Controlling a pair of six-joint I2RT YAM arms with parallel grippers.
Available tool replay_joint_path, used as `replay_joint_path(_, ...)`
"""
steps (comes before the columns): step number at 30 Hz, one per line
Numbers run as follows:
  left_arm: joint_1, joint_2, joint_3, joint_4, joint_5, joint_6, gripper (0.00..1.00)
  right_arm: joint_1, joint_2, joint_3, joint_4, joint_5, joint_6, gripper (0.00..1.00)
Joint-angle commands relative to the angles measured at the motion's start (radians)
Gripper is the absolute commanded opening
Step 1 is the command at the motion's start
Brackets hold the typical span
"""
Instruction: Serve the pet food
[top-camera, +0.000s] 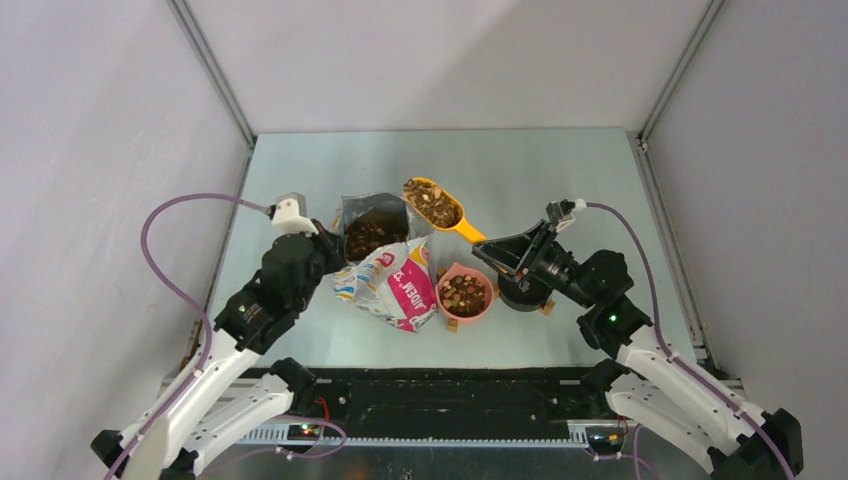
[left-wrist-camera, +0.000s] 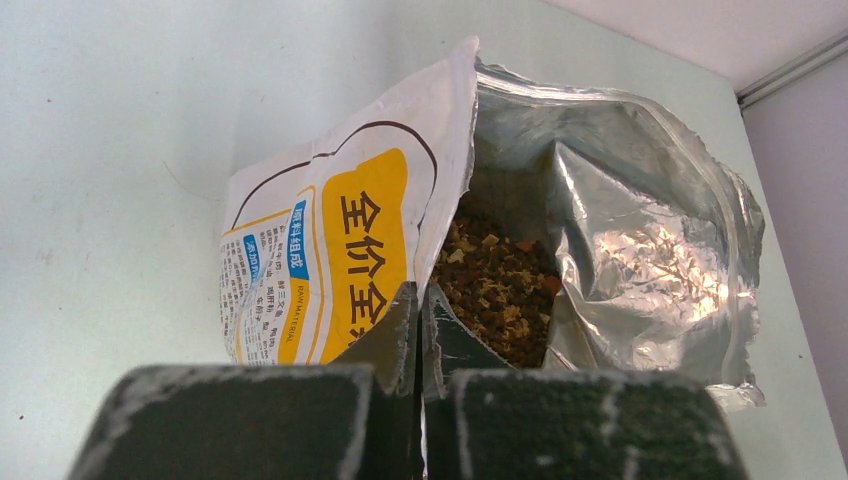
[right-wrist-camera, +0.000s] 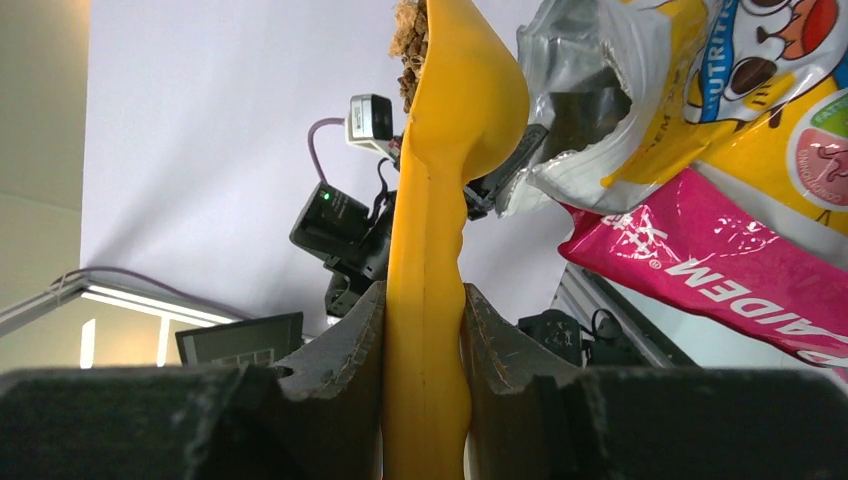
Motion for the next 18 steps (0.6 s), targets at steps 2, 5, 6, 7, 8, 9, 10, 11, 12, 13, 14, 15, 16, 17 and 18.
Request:
replay_joint_path(2,0.0,-0.008,0.004,0.066,0.036,0.017,0.0,-0.025,-0.099,0.047,-0.059,0.055,-0.045,0.0)
replay_joint_path(5,0.0,-0.006,0.003,0.072,0.035,0.021,0.0,-0.035,-0.139,0.046,-0.12,0.077,-0.059,0.0)
replay_joint_path(6,0.0,-0.004,0.003,0.075,0.036,0.022,0.0,-0.038,-0.159,0.046,-0.134,0.084,-0.063,0.0)
replay_joint_path(7,-0.001,-0.002,0.002,0.076,0.037,0.023,0.0,-0.039,-0.168,0.046,-0.16,0.098,-0.071,0.0)
replay_joint_path(8,-0.001,0.001,0.002,0.079,0.041,0.024,0.0,-0.043,-0.185,0.046,-0.173,0.11,-0.076,0.0)
replay_joint_path(9,-0.001,0.003,0.001,0.079,0.043,0.025,0.0,-0.046,-0.195,0.046,-0.194,0.114,-0.08,0.0)
replay_joint_path(10,-0.001,0.006,0.001,0.079,0.043,0.025,0.0,-0.052,-0.21,0.046,-0.203,0.121,-0.082,0.0)
replay_joint_path(11,0.0,0.008,0.001,0.08,0.044,0.027,0.0,-0.055,-0.219,0.046,-0.219,0.123,-0.086,0.0)
replay_joint_path(12,-0.001,0.01,0.001,0.081,0.043,0.027,0.0,-0.061,-0.234,0.046,-0.227,0.13,-0.087,0.0)
replay_joint_path(13,-0.001,0.011,-0.001,0.081,0.043,0.027,0.0,-0.064,-0.242,0.046,-0.244,0.133,-0.092,0.0)
replay_joint_path(14,-0.001,0.012,-0.003,0.081,0.041,0.027,0.0,-0.069,-0.256,0.046,-0.252,0.137,-0.097,0.0)
replay_joint_path(15,-0.001,0.012,-0.004,0.081,0.038,0.026,0.0,-0.071,-0.262,0.046,-0.27,0.138,-0.097,0.0)
replay_joint_path(16,-0.001,0.013,-0.005,0.082,0.036,0.026,0.0,-0.073,-0.275,0.046,-0.28,0.144,-0.1,0.0)
replay_joint_path(17,0.0,0.013,-0.007,0.082,0.034,0.026,0.0,-0.074,-0.287,0.046,-0.299,0.149,-0.102,0.0)
replay_joint_path(18,-0.001,0.015,-0.007,0.083,0.034,0.026,0.0,-0.075,-0.293,0.046,-0.308,0.158,-0.106,0.0)
